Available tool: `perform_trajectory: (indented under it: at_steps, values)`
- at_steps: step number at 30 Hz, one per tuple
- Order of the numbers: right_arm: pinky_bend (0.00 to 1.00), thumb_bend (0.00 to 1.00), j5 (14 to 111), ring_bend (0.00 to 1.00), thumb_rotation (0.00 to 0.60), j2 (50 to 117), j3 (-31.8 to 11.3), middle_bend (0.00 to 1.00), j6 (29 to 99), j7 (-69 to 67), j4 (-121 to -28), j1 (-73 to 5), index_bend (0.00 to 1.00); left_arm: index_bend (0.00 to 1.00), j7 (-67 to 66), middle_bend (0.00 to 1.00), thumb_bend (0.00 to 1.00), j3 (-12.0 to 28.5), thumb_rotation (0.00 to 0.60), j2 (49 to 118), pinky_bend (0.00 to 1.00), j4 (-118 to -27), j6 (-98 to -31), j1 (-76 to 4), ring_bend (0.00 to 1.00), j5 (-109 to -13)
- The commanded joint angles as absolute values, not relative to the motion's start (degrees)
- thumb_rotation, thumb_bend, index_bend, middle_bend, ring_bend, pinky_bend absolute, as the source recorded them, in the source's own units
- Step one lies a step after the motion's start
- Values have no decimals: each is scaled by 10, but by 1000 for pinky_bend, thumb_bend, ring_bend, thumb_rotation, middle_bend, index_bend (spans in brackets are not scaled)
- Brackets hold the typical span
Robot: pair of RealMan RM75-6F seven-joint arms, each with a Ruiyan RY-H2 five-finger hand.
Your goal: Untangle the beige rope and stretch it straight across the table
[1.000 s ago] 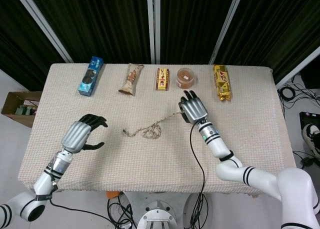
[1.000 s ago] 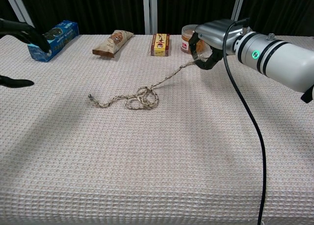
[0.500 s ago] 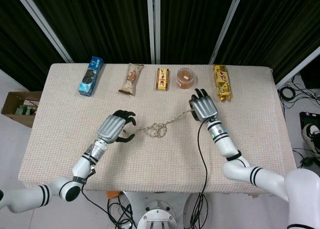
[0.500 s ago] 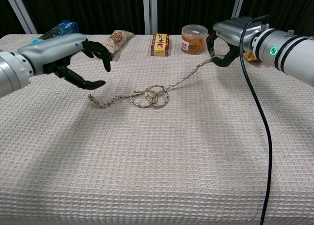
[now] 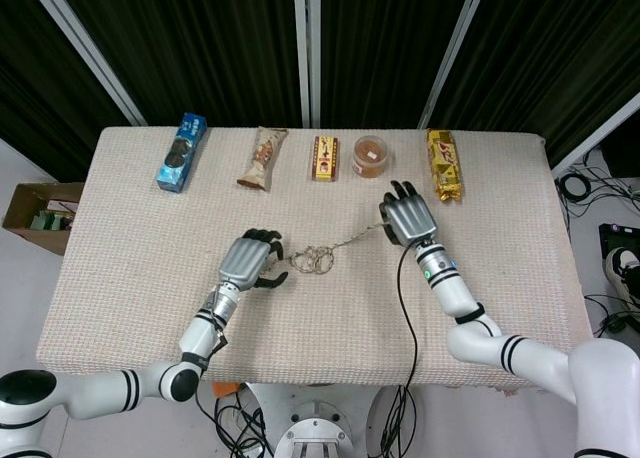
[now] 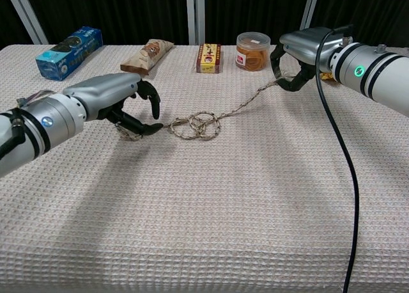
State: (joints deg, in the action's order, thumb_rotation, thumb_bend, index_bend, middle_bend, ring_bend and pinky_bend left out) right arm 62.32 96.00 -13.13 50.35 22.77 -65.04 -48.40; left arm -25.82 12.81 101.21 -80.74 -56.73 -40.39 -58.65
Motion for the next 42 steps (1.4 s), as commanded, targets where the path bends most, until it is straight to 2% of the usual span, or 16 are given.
perform_trajectory:
  at_steps: [1,5,14,20,26,38,42]
  values:
    - [154,557,625,79,600,959,-131,338,503,224,-650,-483,683,429,-301,194,306,125,405,1029,180,-792,-585,-407,176,-551]
    - [156,563,628,79,600,961,-129,338,502,217,-648,-483,683,398,-330,184,306,123,397,1039,180,-783,-597,-409,176,-527]
    - [155,569,634,79,600,963,-127,338,503,205,-642,-482,684,444,-337,184,307,120,406,1051,180,-773,-596,-414,176,-514]
    - [156,569,636,79,600,965,-126,338,500,200,-637,-481,684,491,-331,184,307,118,500,1061,180,-757,-606,-412,176,-522]
    - [155,569,636,79,600,969,-125,338,497,198,-632,-482,683,521,-319,190,308,119,548,1066,180,-745,-607,-410,176,-526]
    - [156,568,634,79,600,972,-127,338,495,200,-629,-484,683,551,-305,195,426,121,559,1059,180,-748,-603,-407,176,-532]
    - [156,568,635,79,600,969,-127,338,497,198,-632,-483,683,577,-295,206,465,120,593,1057,180,-746,-606,-403,176,-539]
